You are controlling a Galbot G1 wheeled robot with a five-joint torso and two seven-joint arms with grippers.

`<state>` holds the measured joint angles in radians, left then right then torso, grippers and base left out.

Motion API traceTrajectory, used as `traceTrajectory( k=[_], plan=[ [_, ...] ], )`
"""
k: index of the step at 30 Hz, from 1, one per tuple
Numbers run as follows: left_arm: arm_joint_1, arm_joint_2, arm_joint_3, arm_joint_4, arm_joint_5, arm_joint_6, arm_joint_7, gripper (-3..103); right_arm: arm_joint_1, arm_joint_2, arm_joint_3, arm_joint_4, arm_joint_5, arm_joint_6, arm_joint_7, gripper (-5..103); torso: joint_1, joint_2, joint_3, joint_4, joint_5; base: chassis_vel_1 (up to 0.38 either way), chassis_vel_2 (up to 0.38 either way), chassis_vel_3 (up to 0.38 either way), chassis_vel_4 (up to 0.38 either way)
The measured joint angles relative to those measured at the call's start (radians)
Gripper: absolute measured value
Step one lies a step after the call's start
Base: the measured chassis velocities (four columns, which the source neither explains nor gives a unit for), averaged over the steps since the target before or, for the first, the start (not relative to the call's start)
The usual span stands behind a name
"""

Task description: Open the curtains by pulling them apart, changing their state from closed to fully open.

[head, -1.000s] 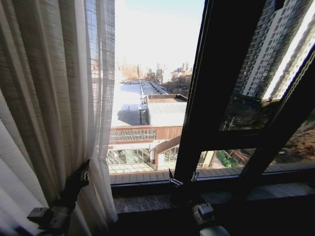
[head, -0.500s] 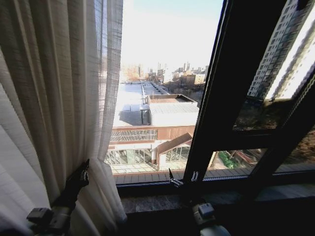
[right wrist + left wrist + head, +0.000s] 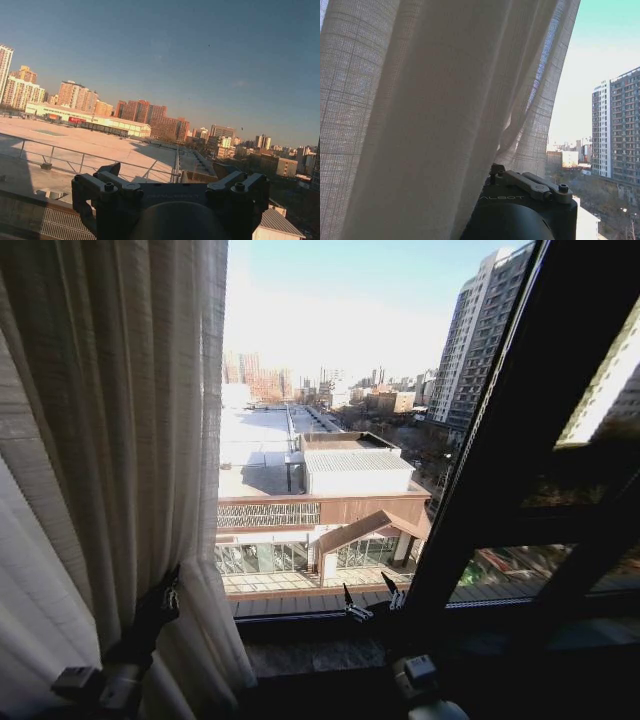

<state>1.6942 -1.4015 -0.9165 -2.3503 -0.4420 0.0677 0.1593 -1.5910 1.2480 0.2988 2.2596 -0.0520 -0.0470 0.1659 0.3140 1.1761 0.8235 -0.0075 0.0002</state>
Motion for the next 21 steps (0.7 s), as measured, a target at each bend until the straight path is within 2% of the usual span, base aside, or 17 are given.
traceTrajectory(
  k=[21],
  plan=[
    [0.01, 0.005, -0.001, -0.005, -0.001, -0.011, 0.003, 0, -0.018, 0.008, -0.001, 0.01, -0.008, 0.006, 0.001, 100, 0.0, 0.0, 0.0, -0.0001, 0.0001, 0.023, -0.023, -0.024, 0.019]
  ],
)
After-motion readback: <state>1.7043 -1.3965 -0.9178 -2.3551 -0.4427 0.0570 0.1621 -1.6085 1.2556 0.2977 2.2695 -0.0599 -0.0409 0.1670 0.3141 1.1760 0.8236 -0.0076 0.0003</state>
